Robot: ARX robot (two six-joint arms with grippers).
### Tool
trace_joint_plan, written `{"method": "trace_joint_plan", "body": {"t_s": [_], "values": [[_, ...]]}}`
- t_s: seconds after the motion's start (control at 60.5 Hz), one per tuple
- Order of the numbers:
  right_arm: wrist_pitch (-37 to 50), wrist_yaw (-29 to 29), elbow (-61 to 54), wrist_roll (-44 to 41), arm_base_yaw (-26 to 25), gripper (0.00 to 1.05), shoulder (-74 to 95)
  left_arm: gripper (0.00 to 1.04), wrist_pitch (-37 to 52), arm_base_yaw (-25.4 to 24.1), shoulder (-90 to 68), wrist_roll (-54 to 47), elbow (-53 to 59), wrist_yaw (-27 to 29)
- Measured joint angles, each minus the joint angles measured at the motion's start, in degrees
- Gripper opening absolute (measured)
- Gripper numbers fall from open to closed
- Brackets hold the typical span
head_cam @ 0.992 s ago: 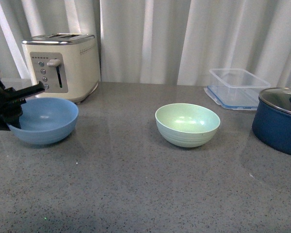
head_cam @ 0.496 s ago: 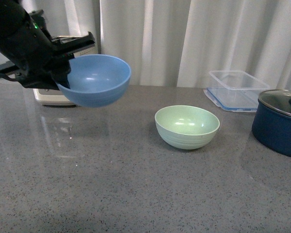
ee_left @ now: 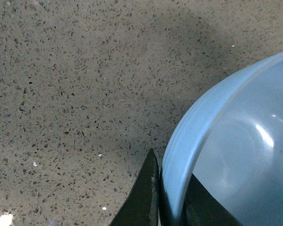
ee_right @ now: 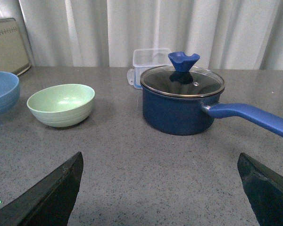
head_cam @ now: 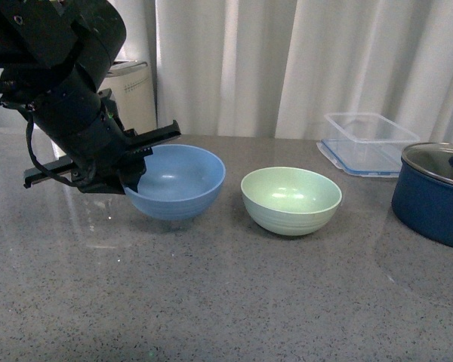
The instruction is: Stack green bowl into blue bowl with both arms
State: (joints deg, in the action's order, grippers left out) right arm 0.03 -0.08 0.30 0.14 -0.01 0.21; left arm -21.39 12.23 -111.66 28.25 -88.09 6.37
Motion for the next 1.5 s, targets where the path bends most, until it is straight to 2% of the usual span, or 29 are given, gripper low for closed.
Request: {"method": "trace_joint_plan", "body": {"t_s": [0.364,0.76,0.975,1.14,1.19,1.289,1.355,1.504], "values": [[0.0,0.0,0.0,0.0,0.0,0.95,0.0,0.05,0.1,0.0,-3.2,1.2,-0.9,-0.3],[0.0,0.0,0.0,0.0,0.0,0.95,0.0,0.66,0.8,-0.2,0.9,-0.9,-0.8,-1.3],[0.0,0.0,0.0,0.0,0.0,0.95,0.0,1.00,3.3,-0.5,9.7,-6.8,2.9,0.1],[0.0,0.0,0.0,0.0,0.0,0.95,0.0,0.98,10.3,-0.6,21.3,-14.2,12.2,2.6],[0.0,0.0,0.0,0.0,0.0,0.95,0.0,0.98,16.3,-0.8,28.1,-18.9,18.4,4.6],[0.0,0.0,0.0,0.0,0.0,0.95,0.0,0.98,25.9,-1.2,37.9,-24.0,27.2,4.4],[0.0,0.0,0.0,0.0,0.0,0.95,0.0,0.98,27.3,-1.4,40.7,-25.3,28.9,4.8],[0.0,0.0,0.0,0.0,0.0,0.95,0.0,0.73,41.1,-2.9,45.9,-27.1,40.3,2.6]]}}
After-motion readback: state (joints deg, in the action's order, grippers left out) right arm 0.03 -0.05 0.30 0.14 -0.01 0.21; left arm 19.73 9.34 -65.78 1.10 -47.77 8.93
